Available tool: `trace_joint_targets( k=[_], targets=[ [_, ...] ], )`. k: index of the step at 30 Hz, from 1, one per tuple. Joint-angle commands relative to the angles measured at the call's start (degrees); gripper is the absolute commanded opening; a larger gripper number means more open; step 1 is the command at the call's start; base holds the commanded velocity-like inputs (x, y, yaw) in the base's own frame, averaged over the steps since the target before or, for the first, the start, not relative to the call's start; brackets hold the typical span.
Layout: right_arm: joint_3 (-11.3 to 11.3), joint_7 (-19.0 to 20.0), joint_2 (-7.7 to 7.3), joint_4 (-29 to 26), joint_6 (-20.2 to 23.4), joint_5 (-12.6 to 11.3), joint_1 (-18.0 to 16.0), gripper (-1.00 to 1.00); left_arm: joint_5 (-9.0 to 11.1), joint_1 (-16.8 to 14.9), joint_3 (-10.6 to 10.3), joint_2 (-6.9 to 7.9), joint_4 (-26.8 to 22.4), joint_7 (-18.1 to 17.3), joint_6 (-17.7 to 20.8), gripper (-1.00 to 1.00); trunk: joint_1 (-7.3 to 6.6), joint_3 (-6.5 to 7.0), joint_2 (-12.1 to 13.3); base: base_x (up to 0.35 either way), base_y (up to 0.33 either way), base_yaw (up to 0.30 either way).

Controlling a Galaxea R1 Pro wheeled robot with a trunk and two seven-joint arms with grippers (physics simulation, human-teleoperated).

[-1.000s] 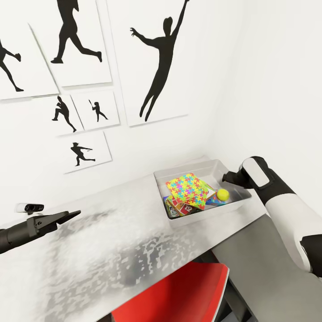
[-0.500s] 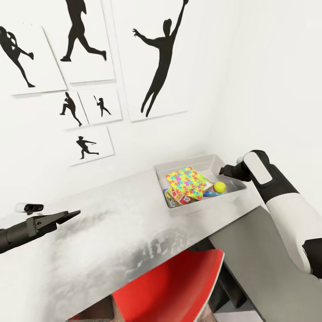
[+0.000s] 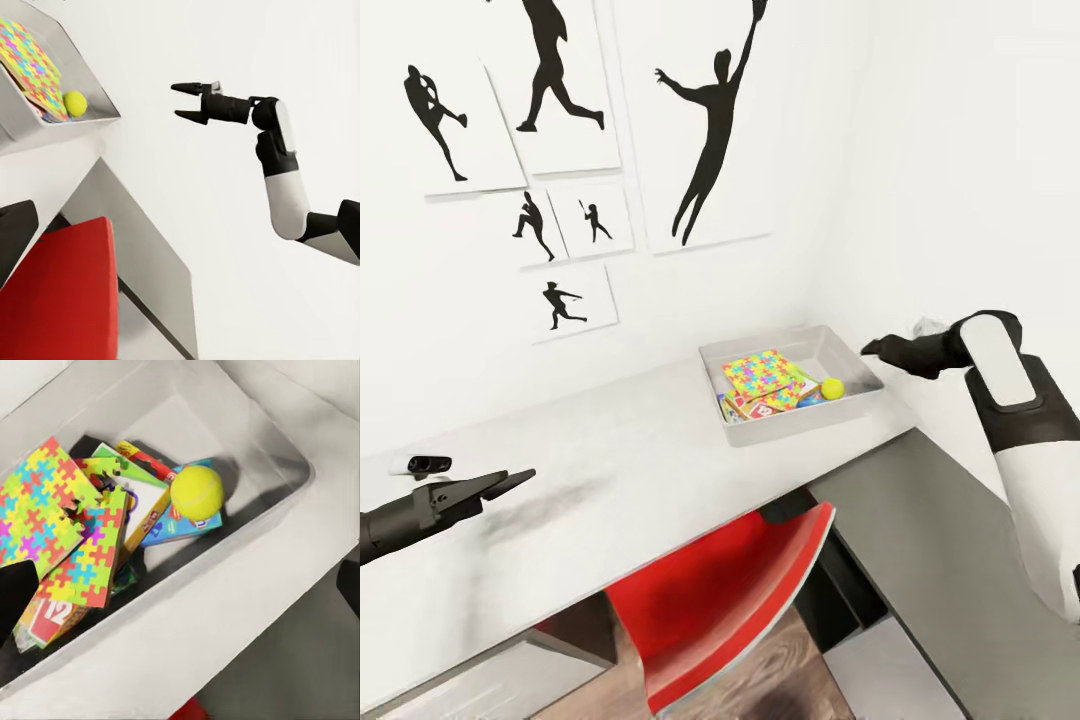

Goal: Put all the toys in the child's room - the three board games (two on the bed and one on the table), the two jigsaw puzzles on the table, and the tennis ball on the table - inside the toy box on the table in the child's room.

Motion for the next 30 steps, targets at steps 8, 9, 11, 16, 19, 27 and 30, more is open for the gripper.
trace_joint_targets(
  k=[8, 9, 11, 16, 19, 27, 30],
  targets=[
    [-1.27, 0.48, -9.71, -20.58, 0.05, -32.48, 12.79, 1.0, 0.02, 0.03, 0.38, 0.09, -0.04, -0.24, 0.59, 1.0, 0.02, 0.49, -0.1, -0.038, -0.018, 0.0],
    [-1.85, 0.52, -10.69, -23.15, 0.05, -36.54, 15.32, 1.0, 0.03, 0.04, 0.55, 0.1, -0.06, -0.24, 0.55, 1.0, 0.02, 0.58, -0.1, -0.006, -0.003, 0.0],
    [-3.19, 0.82, -11.53, -25.49, 0.05, -40.51, 19.26, 1.0, 0.04, 0.06, 0.83, 0.11, -0.13, -0.24, 0.4, 1.0, 0.02, 0.77, -0.1, -0.003, -0.002, 0.0],
    [-5.59, 9.54, -11.6, -27.51, 0.05, -43.96, 31.01, 1.0, 0.0, 0.16, 1.38, 0.17, -0.38, -0.24, 0.17, 1.0, 0.02, 1.23, -0.1, -0.03, 0.0, 0.0],
    [-6.02, 21.26, -11.44, -27.79, 0.05, -44.16, 38.71, 1.0, 0.02, 0.23, 1.87, 0.28, -0.42, -0.24, 0.11, 1.0, 0.02, 1.51, -0.1, -0.12, 0.0, 0.0],
    [-6.68, 37.23, -9.1, -27.91, 0.05, -41.06, 52.31, 1.0, 0.12, 0.41, 3.33, 0.33, -0.98, -0.24, 0.08, 1.0, 0.02, 2.27, -0.1, -0.136, -0.011, 0.0],
    [-7.03, 40.21, -5.27, -27.92, 0.05, -38.63, 55.26, 1.0, 0.13, 0.49, 3.43, 0.34, -1.28, -0.24, 0.11, 1.0, 0.02, 2.55, -0.1, -0.129, -0.173, 0.0]
  ],
)
